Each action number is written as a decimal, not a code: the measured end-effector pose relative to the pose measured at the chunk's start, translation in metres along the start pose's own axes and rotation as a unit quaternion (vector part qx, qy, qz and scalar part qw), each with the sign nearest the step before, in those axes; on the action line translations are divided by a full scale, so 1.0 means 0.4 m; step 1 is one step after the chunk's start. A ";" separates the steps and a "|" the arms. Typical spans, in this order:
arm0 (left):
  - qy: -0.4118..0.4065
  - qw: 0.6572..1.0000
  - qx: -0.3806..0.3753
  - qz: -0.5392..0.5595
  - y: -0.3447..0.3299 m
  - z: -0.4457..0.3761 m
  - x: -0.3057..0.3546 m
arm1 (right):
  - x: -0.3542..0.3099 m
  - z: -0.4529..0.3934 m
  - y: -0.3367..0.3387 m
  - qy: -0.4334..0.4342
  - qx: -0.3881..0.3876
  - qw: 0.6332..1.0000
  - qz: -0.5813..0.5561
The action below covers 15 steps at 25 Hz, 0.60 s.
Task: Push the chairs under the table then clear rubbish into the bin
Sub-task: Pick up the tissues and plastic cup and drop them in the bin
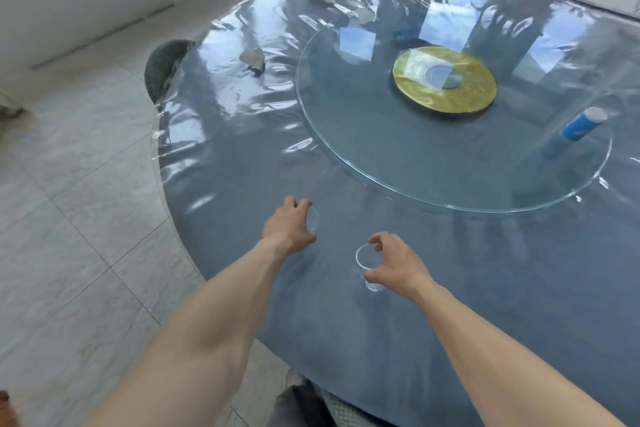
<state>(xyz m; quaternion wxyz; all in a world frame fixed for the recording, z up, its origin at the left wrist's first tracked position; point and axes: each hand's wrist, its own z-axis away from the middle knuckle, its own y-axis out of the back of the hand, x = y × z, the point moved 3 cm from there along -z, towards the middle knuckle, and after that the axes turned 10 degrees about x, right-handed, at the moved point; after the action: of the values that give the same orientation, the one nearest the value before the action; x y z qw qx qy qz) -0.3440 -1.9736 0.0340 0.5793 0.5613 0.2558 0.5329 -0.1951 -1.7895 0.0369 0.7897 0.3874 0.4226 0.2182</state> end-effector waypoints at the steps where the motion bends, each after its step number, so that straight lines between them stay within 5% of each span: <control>1: 0.020 1.000 0.000 0.022 0.000 0.025 -0.016 | -0.004 0.000 -0.007 0.007 -0.005 1.000 -0.013; 15: 0.218 0.920 0.086 0.315 0.048 0.360 -0.320 | -0.251 0.099 -0.221 0.144 -0.118 0.982 -0.037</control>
<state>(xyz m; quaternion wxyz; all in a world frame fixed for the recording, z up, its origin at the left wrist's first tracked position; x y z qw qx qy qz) -0.2600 -2.1473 0.0474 0.2610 0.5305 0.2306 0.7728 -0.2155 -1.9274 0.0302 0.7686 0.2401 0.5171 0.2901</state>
